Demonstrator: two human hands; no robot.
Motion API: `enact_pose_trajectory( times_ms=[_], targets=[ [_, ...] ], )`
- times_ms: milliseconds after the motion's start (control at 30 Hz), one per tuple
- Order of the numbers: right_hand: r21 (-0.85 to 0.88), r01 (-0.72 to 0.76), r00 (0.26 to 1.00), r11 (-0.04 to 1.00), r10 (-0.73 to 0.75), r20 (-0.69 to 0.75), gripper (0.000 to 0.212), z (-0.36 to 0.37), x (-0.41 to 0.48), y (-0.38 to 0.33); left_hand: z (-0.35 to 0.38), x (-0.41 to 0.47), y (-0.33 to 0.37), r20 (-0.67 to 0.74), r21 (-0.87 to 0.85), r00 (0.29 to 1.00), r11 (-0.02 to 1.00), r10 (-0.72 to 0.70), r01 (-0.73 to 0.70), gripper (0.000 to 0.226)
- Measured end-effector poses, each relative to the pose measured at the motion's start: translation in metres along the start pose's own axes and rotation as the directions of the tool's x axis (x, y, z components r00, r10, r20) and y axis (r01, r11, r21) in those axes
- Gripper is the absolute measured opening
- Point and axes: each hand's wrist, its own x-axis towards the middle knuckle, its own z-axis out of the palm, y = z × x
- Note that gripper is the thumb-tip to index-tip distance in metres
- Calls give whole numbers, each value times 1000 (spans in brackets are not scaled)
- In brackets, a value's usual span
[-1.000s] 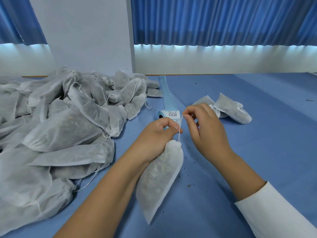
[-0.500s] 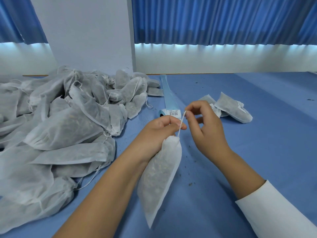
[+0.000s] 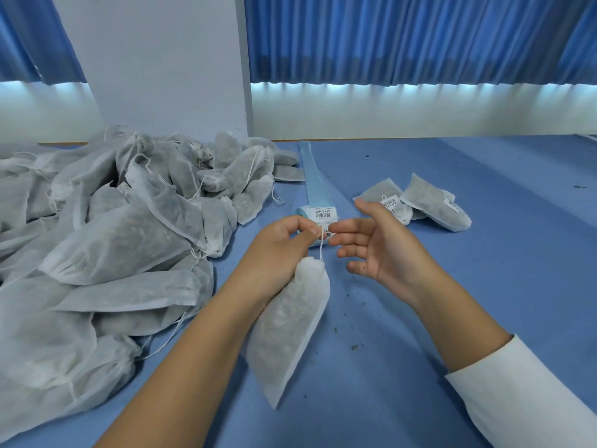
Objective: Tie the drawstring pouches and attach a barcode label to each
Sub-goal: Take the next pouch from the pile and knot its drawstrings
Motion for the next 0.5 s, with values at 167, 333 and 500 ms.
enact_pose_trajectory(
  times_ms=[167,333,500],
  targets=[
    [-44,3,999,999,-5,-52,36,1,-1,1,5,2,-9,-33,185,994,978,107,-99,16],
    [-98,6,997,995,-14,-74,21,1,0,4,6,1,-13,-18,285,981,942,192,-179,17],
    [-122,52,993,991,-64,-96,14,0,1,7,7,2,-14,-9,288,984,943,176,-166,17]
  ],
)
